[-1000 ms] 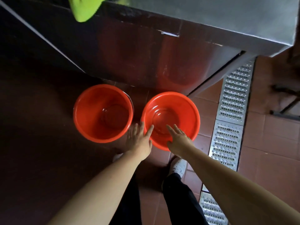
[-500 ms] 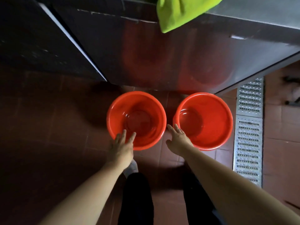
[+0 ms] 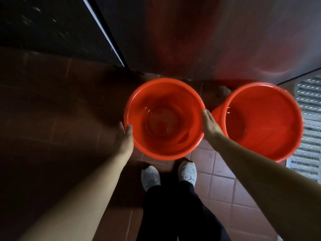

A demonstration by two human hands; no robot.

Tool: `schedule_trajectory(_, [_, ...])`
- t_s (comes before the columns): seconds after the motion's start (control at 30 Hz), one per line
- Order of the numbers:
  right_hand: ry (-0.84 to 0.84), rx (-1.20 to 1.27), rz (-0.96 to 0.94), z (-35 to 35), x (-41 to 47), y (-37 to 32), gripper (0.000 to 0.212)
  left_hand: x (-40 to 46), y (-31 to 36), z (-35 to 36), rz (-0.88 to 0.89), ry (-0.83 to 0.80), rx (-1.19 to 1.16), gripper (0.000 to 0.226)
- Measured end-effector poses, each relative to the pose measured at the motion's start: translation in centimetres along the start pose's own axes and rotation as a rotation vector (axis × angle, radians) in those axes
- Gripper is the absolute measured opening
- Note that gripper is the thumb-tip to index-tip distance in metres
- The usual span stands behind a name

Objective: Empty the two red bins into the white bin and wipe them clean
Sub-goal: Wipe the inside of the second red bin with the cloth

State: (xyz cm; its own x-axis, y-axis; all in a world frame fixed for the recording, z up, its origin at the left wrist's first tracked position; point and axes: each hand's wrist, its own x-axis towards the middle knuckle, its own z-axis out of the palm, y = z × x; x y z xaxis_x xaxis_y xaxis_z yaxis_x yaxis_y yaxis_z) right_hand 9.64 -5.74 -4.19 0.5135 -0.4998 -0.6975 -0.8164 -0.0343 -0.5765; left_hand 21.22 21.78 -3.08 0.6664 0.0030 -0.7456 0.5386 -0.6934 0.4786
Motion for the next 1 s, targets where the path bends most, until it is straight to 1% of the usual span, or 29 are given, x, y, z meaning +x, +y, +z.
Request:
schedule_trajectory(0.07, [0.046,0.177,0.06,0.0,1.5,0.5,0.07,1.3,-0.3,0.4,-0.095,-0.031,-0.185,0.068])
schedule_trajectory(0.17, [0.119,0.419,0.214,-0.7,3.6,0.4,0.074,3.0,-0.4,-0.2,-0.203,-0.059,-0.418,0.072])
schedule_trajectory(0.23, [0.076,0.547,0.295,-1.6,4.2,0.1,0.074,3.7,-0.3,-1.1,-0.258,-0.061,-0.531,0.076])
schedule_trajectory(0.3, [0.016,0.606,0.367,-2.5,4.3,-0.3,0.075,4.2,-0.2,-1.8,-0.312,-0.079,-0.601,0.083])
schedule_trajectory(0.4, [-0.058,0.623,0.452,-3.5,3.7,-0.8,0.081,4.0,-0.1,-2.9,-0.373,-0.089,-0.616,0.09])
schedule_trajectory(0.5, [-0.122,0.563,0.506,-4.6,2.1,-1.7,0.087,2.4,0.0,-4.3,-0.394,-0.08,-0.628,0.09])
schedule_trajectory(0.67, [-0.195,0.513,0.557,-7.7,-3.0,-4.8,0.083,-3.2,1.6,-7.7,-0.445,-0.085,-0.638,0.092])
schedule_trajectory(0.87, [-0.225,0.484,0.528,-14.5,-14.1,-10.2,0.085,-15.4,7.1,-12.9,-0.42,-0.089,-0.593,0.094])
schedule_trajectory(1.0, [-0.169,0.501,0.467,-18.8,-22.9,-12.4,0.081,-24.5,10.5,-16.2,-0.351,-0.111,-0.578,0.092])
